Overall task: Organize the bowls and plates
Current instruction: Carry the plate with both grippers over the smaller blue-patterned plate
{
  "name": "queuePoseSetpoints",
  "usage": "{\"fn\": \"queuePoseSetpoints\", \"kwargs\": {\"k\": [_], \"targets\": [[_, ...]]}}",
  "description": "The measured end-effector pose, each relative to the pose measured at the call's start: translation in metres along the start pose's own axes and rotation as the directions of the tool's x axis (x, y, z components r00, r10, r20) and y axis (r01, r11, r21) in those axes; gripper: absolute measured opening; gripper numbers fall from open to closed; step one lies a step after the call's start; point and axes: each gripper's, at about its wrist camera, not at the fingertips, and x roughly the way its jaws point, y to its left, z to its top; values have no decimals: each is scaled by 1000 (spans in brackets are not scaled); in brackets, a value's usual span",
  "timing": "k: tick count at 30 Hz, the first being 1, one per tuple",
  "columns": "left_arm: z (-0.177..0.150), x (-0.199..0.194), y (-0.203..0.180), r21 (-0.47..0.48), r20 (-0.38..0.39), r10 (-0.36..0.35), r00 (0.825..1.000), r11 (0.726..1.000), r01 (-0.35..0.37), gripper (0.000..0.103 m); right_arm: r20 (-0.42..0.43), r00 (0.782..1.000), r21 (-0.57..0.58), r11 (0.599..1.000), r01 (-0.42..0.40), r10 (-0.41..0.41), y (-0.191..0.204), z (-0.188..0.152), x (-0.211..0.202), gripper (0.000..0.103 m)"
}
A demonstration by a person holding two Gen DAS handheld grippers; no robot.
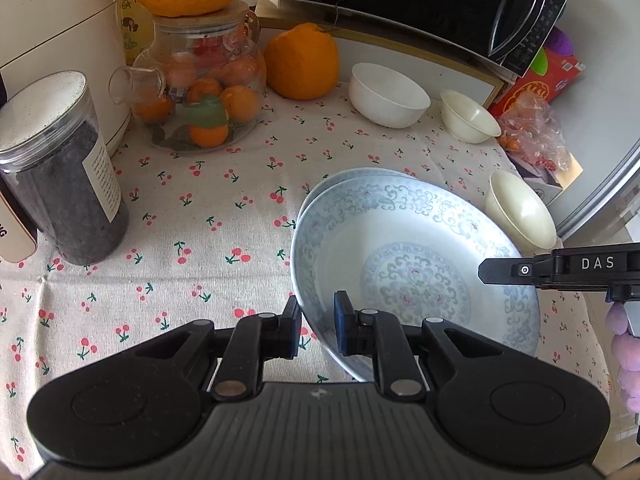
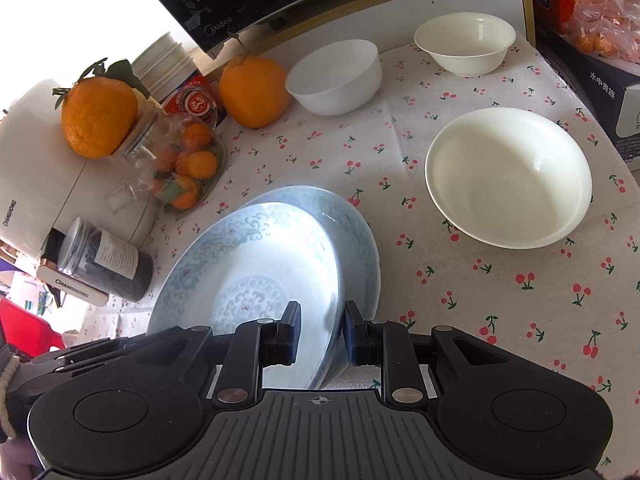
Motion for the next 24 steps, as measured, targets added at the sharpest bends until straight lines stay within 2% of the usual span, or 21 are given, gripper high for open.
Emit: {"fn": "queuePoseSetpoints", "kwargs": {"k": [18, 24], "targets": [[6, 10, -15, 50, 43, 110, 993, 992, -112, 15, 6, 995, 6, 995, 100, -100, 7, -1, 12, 22], [5, 11, -19, 66, 52, 141, 989, 987, -144, 16, 21, 991, -27, 990, 135, -135, 15, -4, 9, 22]]}}
